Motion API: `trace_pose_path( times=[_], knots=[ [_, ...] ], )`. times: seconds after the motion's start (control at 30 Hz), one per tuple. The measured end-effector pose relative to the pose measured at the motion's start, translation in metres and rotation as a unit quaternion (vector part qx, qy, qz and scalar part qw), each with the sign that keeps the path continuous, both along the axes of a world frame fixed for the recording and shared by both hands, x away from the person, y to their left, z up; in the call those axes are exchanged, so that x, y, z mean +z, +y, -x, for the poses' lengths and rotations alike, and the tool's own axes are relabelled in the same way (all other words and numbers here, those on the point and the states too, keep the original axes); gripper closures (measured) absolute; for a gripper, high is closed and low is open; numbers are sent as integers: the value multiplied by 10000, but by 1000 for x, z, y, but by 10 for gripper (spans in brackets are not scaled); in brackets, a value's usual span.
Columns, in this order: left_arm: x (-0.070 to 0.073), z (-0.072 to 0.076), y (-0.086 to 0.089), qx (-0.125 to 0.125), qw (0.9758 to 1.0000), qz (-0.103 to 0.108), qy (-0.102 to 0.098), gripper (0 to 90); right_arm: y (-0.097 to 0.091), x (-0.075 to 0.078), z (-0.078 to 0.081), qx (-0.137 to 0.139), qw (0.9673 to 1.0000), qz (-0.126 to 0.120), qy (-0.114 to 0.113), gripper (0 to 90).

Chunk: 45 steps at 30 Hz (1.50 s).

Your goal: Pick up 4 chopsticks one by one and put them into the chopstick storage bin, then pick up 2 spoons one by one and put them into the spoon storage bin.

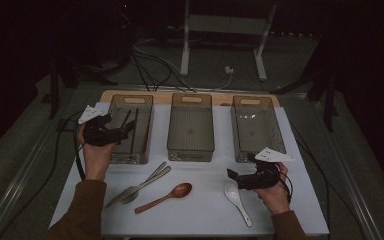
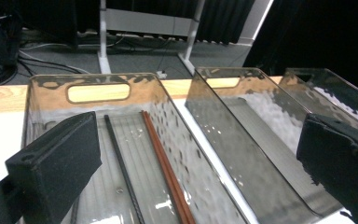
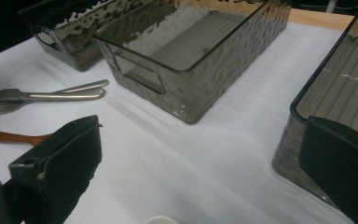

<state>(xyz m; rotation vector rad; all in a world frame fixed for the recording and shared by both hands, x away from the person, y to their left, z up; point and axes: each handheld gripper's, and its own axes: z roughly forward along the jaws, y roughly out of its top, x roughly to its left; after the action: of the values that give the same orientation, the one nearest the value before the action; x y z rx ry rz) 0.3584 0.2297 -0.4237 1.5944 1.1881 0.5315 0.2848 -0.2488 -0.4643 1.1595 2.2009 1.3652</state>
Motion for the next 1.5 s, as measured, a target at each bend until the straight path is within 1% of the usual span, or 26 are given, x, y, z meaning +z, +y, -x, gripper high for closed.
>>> trace_pose_path(
  times=[0.07, 0.1, 0.2, 0.33, 0.4, 0.47, 0.5, 0.57, 0.63, 0.7, 0.73, 0.77, 0.9, 1.03, 1.2, 1.3, 1.33, 1.43, 1.5],
  knots=[
    [1, 6, -3, -83, 9999, -37, -53, 7, -4, 1, 1, -3, 10000, -55, -39, 0],
    [1, 8, -4, -95, 9999, -30, -104, 7, -6, 1, 1, -7, 10000, -85, -49, 0],
    [3, 16, -7, -230, 9996, 16, -189, 7, -14, 2, 2, -63, 9998, -182, -71, 0],
    [5, 25, -11, -368, 9989, 36, -303, 7, -26, 2, 3, -200, 9997, -135, -74, 0],
    [6, 30, -13, -432, 9982, 114, -396, 7, -31, 2, 4, -260, 9996, -93, -75, 0],
    [6, 34, -14, -467, 9978, 109, -463, 7, -35, 2, 4, -284, 9995, -68, -91, 0],
    [6, 36, -15, -492, 9975, 106, -492, 7, -37, 2, 5, -313, 9994, -23, -136, 0],
    [5, 39, -17, -530, 9972, 65, -515, 7, -40, 2, 5, -344, 9993, 14, -170, 0],
    [5, 42, -19, -579, 9971, 94, -494, 7, -43, 2, 5, -391, 9991, 46, -172, 0],
    [3, 45, -21, -645, 9968, 168, -451, 7, -47, 2, 5, -408, 9990, 54, -182, 0],
    [3, 46, -22, -669, 9967, 163, -427, 7, -48, 1, 5, -420, 9989, 62, -192, 0],
    [2, 47, -23, -682, 9969, 128, -357, 7, -50, 0, 6, -435, 9988, 68, -205, 0],
    [-2, 51, -28, -776, 9965, 100, -292, 7, -57, -1, 7, -531, 9984, 59, -200, 0],
    [-5, 56, -34, -926, 9954, 40, -254, 7, -63, -1, 7, -619, 9977, 116, -236, 0],
    [-11, 61, -41, -1079, 9940, -45, -202, 7, -66, -1, 7, -648, 9976, 90, -238, 0],
    [-14, 65, -46, -1201, 9926, -86, -177, 7, -68, -1, 8, -677, 9974, 65, -233, 0],
    [-15, 67, -49, -1289, 9915, -96, -154, 7, -68, -1, 8, -685, 9973, 76, -236, 0],
    [-18, 71, -55, -1409, 9898, -145, -136, 7, -70, -1, 8, -712, 9972, 56, -222, 0],
    [-21, 75, -59, -1480, 9889, -111, -122, 7, -71, -1, 8, -717, 9971, 51, -233, 0]
  ],
)
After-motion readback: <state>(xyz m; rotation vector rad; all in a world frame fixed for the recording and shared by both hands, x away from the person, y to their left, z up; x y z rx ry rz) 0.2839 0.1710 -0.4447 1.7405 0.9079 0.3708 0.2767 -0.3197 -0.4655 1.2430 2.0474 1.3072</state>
